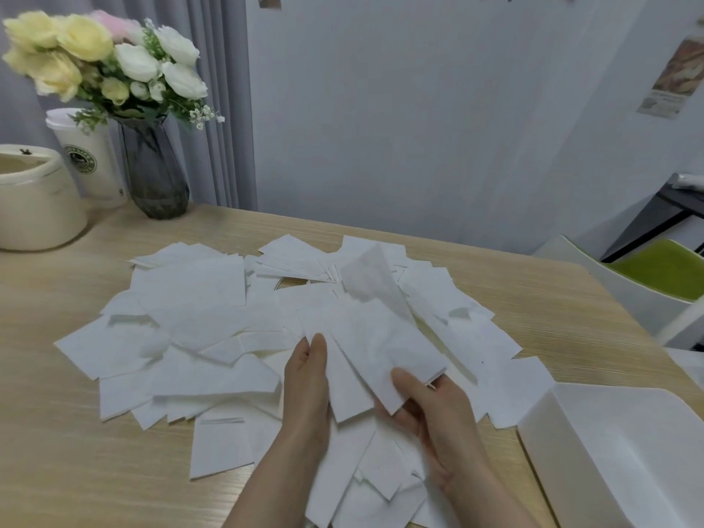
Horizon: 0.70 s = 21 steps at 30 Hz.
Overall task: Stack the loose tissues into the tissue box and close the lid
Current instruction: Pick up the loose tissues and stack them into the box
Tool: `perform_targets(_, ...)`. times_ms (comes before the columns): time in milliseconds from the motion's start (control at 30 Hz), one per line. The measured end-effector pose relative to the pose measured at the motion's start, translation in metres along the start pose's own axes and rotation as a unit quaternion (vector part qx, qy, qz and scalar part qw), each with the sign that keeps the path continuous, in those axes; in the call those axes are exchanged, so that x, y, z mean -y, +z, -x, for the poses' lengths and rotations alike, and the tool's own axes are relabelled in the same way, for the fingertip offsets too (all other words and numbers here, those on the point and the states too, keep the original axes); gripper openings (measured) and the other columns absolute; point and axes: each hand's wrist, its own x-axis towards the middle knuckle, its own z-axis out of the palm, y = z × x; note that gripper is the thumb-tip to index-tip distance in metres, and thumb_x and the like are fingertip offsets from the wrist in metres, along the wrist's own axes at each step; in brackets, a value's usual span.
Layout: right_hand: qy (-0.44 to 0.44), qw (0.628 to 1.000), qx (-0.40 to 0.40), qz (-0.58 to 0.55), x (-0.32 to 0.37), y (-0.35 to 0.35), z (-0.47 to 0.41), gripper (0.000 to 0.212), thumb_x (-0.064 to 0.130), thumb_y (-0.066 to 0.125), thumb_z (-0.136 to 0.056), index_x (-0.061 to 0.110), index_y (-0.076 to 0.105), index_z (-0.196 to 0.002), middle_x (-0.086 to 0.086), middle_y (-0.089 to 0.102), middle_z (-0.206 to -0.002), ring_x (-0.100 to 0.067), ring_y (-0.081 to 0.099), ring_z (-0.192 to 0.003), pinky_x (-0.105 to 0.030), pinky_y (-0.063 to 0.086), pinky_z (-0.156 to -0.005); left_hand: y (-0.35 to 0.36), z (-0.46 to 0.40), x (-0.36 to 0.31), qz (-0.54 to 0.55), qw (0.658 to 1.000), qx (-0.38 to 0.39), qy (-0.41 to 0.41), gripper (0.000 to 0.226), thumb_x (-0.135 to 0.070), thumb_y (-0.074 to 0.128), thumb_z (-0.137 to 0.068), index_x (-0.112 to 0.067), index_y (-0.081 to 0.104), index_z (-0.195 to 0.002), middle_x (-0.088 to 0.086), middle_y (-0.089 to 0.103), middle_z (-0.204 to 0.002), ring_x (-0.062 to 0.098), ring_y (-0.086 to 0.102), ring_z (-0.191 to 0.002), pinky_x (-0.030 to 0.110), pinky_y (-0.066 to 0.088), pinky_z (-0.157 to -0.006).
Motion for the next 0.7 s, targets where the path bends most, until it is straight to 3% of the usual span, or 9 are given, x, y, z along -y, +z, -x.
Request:
perform_targets(67, -0.005, 1.000, -0.006, 0.016, -0.008, 0.000, 0.005, 0.030, 0.000, 0.067, -0.083, 0.009, 0.064, -0.112, -0.007, 0.074, -0.102, -0.024, 0.071, -0.094, -0.040, 0.058, -0.079, -0.001, 0.001, 0.003, 0.000, 1.000, 0.009, 0.012, 0.027, -0.028, 0.048, -0.103, -0.013, 0.064, -0.118, 0.004, 0.073, -0.111, 0.024, 0.068, -0.107, 0.048, 0.050, -0.100)
perform_targets(167, 0.012, 0.999, 0.009, 0.034, -0.008, 0.001, 0.008, 0.027, 0.000, 0.069, -0.080, 0.006, 0.067, -0.107, -0.011, 0.075, -0.099, -0.027, 0.072, -0.091, -0.044, 0.059, -0.078, -0.003, -0.001, 0.007, -0.029, 0.999, 0.029, 0.028, 0.020, -0.016, 0.056, -0.098, -0.014, 0.065, -0.116, 0.003, 0.075, -0.107, 0.023, 0.071, -0.100, 0.044, 0.054, -0.091)
perform_targets(267, 0.047, 0.995, 0.029, 0.079, 0.004, -0.001, 0.005, 0.030, 0.017, 0.071, -0.078, 0.005, 0.069, -0.105, -0.016, 0.074, -0.096, -0.031, 0.071, -0.088, -0.051, 0.057, -0.080, -0.007, -0.006, 0.010, -0.049, 0.998, 0.031, 0.024, 0.017, -0.011, 0.059, -0.096, -0.016, 0.067, -0.110, 0.004, 0.075, -0.104, 0.024, 0.071, -0.097, 0.044, 0.055, -0.090)
perform_targets(333, 0.058, 0.992, 0.012, 0.109, 0.017, -0.007, -0.001, 0.032, 0.028, 0.071, -0.081, 0.004, 0.071, -0.102, -0.014, 0.074, -0.094, -0.031, 0.069, -0.083, -0.044, 0.057, -0.074, -0.008, -0.009, 0.010, -0.056, 0.997, 0.044, 0.013, 0.017, -0.009, 0.059, -0.096, -0.014, 0.068, -0.110, 0.004, 0.076, -0.103, 0.026, 0.071, -0.098, 0.047, 0.053, -0.093)
perform_targets(400, 0.056, 0.985, 0.003, 0.162, 0.026, -0.012, -0.008, 0.033, 0.032, 0.070, -0.084, 0.004, 0.072, -0.101, -0.010, 0.070, -0.084, -0.027, 0.060, -0.072, -0.031, 0.048, -0.062, -0.009, -0.010, 0.010, -0.066, 0.996, 0.064, 0.004, 0.018, -0.008, 0.058, -0.096, -0.013, 0.068, -0.110, 0.006, 0.076, -0.104, 0.028, 0.071, -0.099, 0.048, 0.052, -0.095)
perform_targets(533, -0.025, 0.969, -0.006, 0.245, 0.026, -0.016, -0.013, 0.011, 0.015, 0.064, -0.091, 0.013, 0.072, -0.097, -0.007, 0.075, -0.080, -0.018, 0.069, -0.069, -0.027, 0.052, -0.063, -0.009, -0.009, 0.011, -0.106, 0.991, 0.086, 0.012, 0.016, -0.011, 0.056, -0.098, -0.016, 0.070, -0.104, 0.003, 0.076, -0.099, 0.027, 0.071, -0.097, 0.046, 0.054, -0.092)
perform_targets(633, -0.082, 0.973, -0.037, 0.214, 0.021, -0.012, -0.015, 0.010, 0.013, 0.062, -0.092, 0.013, 0.072, -0.095, -0.004, 0.076, -0.080, -0.015, 0.072, -0.073, -0.026, 0.054, -0.066, -0.008, -0.007, 0.010, -0.124, 0.988, 0.092, 0.025, 0.021, -0.019, 0.049, -0.102, -0.018, 0.071, -0.102, 0.003, 0.076, -0.100, 0.027, 0.070, -0.099, 0.050, 0.051, -0.095)
perform_targets(700, -0.069, 0.982, -0.031, 0.174, 0.017, -0.007, -0.016, 0.010, 0.011, 0.061, -0.092, 0.011, 0.071, -0.096, -0.005, 0.076, -0.081, -0.014, 0.071, -0.071, -0.025, 0.055, -0.063, -0.008, -0.005, 0.008, -0.122, 0.988, 0.096, 0.022, 0.026, -0.024, 0.046, -0.103, -0.017, 0.071, -0.102, 0.002, 0.076, -0.099, 0.026, 0.070, -0.100, 0.049, 0.051, -0.096)
